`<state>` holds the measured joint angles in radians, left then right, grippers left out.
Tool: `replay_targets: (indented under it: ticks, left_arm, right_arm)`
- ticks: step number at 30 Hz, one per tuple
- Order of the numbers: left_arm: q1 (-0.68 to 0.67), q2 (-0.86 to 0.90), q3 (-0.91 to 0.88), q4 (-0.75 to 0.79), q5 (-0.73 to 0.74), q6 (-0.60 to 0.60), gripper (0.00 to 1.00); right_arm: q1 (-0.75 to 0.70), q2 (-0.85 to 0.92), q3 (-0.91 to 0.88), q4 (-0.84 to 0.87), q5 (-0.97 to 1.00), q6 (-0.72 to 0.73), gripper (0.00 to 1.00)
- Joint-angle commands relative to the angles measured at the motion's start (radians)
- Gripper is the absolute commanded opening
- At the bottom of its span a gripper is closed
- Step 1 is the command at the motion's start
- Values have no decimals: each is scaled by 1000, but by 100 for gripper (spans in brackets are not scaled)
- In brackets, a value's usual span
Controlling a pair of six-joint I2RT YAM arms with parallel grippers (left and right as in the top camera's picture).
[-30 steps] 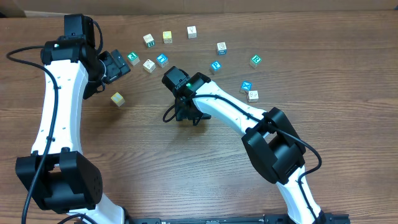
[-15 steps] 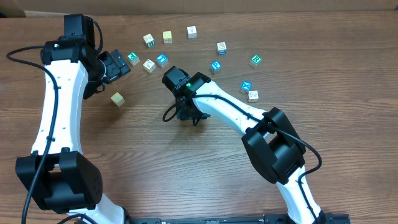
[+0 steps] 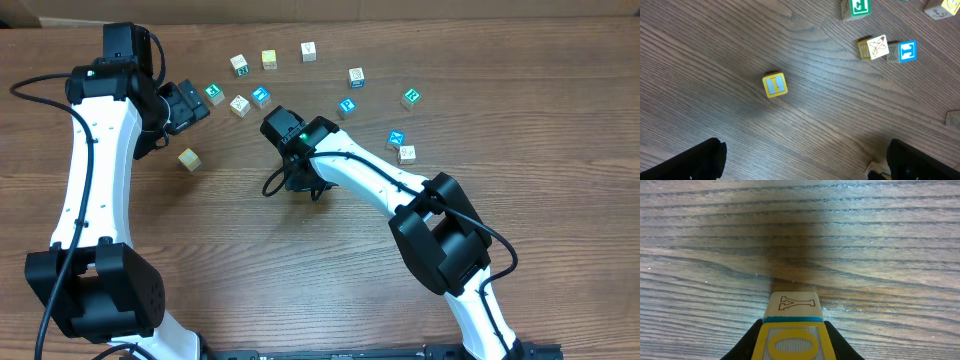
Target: Form a tower
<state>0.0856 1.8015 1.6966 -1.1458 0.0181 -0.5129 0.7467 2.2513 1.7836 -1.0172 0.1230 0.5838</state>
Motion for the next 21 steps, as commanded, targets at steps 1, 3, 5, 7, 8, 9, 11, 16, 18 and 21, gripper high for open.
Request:
replay_targets:
  ticks: [1, 3, 5, 7, 8, 9, 11, 16, 18, 21]
  left_arm:
    - [-2, 12, 0, -2, -6, 19, 100]
    - [-2, 12, 0, -2, -6, 19, 100]
    - [-2, 12, 0, -2, -6, 19, 100]
    - [-2, 12, 0, -2, -6, 19, 100]
    - [-2, 12, 0, -2, -6, 19, 100]
    - [-2, 12, 0, -2, -6, 19, 100]
    - [-2, 12, 0, -2, -6, 19, 100]
    - [-2, 12, 0, -2, -6, 19, 100]
    - [-2, 12, 0, -2, -6, 19, 100]
    - [-2, 12, 0, -2, -6, 19, 100]
  right_arm:
    - [-3, 1, -4, 4, 19, -13, 24]
    - [-3, 1, -4, 7, 19, -13, 26]
    - [-3, 1, -4, 10, 19, -13, 32]
    - [-3, 1, -4, 10, 19, -13, 32]
    - [-3, 1, -4, 10, 19, -13, 30]
    - [-3, 1, -4, 10, 19, -13, 26]
    - [-3, 1, -4, 10, 19, -13, 24]
    - [-3, 1, -4, 10, 19, -13, 30]
    - [-3, 1, -4, 10, 19, -13, 28]
    - [-3, 1, -4, 10, 19, -13, 29]
